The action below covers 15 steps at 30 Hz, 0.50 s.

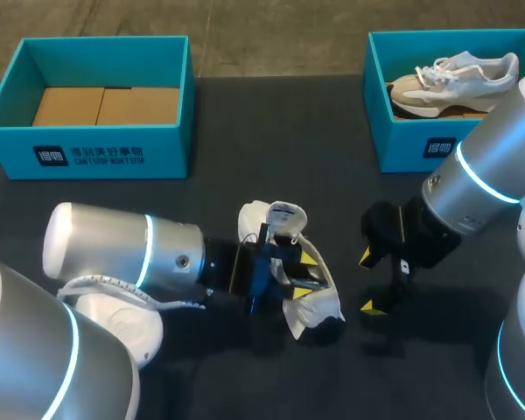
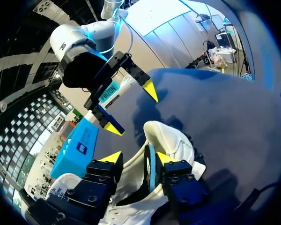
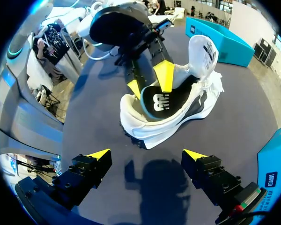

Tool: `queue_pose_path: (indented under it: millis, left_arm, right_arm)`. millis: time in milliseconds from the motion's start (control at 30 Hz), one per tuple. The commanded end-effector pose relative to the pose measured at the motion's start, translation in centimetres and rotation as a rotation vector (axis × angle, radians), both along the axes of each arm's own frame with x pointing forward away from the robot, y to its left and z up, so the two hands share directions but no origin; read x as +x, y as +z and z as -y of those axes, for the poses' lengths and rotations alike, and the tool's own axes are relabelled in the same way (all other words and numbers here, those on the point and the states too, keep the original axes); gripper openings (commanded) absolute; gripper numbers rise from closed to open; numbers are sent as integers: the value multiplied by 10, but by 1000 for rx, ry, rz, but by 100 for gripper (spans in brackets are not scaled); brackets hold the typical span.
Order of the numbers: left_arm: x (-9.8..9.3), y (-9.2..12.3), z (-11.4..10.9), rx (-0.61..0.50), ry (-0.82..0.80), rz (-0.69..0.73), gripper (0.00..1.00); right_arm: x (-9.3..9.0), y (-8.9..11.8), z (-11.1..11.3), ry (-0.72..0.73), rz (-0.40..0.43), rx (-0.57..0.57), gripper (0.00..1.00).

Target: Take the shoe out of the shoebox, open the shoe tongue, remove and reinsert the insole, then place the shoe into the shoebox

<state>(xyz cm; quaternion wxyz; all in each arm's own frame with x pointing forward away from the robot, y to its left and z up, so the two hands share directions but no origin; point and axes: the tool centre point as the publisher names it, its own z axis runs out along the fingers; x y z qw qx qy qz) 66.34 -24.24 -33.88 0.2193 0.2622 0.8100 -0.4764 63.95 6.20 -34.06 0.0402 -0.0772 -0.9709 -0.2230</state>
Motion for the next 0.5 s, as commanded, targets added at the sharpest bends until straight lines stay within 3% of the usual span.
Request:
queue_pose_path:
  millis: [33, 500]
  left_arm:
    - [-5, 12, -13, 6, -10, -2, 48]
    - [3, 26, -30, 88, -66, -41, 43]
  right_arm:
    - [0, -1, -2, -2, 1, -4, 100]
    - [0, -1, -2, -2, 1, -4, 100]
